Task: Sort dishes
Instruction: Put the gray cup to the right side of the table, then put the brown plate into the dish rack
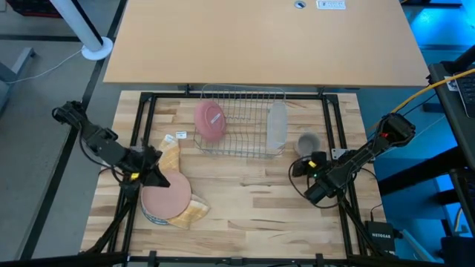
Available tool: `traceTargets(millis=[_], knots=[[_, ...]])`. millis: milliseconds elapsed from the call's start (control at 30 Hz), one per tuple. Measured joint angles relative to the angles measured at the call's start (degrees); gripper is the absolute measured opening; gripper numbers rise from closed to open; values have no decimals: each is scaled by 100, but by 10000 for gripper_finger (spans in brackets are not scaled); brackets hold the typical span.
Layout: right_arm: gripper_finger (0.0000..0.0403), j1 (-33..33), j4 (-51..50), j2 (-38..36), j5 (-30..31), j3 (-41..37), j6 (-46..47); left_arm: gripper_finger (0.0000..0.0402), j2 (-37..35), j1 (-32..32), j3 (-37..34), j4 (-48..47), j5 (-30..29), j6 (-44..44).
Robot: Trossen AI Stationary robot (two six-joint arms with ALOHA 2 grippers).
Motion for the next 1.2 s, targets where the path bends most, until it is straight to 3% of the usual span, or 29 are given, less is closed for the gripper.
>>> traceTargets(millis=[167, 533, 733, 1033, 1200], knots=[[141, 2, 181, 0, -188, 0, 4, 29, 216, 0, 0, -6, 55, -340], [154, 2, 183, 0, -245, 2, 15, 92, 360, 0, 0, 6, 57, -133], [154, 2, -11, 0, -215, 162, 17, 94, 356, 0, 0, 7, 57, -130], [154, 2, -1363, -2, -209, 861, 17, 89, 356, 0, 0, 7, 57, -93], [154, 2, -1634, -2, -542, 1128, 17, 89, 356, 0, 0, 5, 59, -93]])
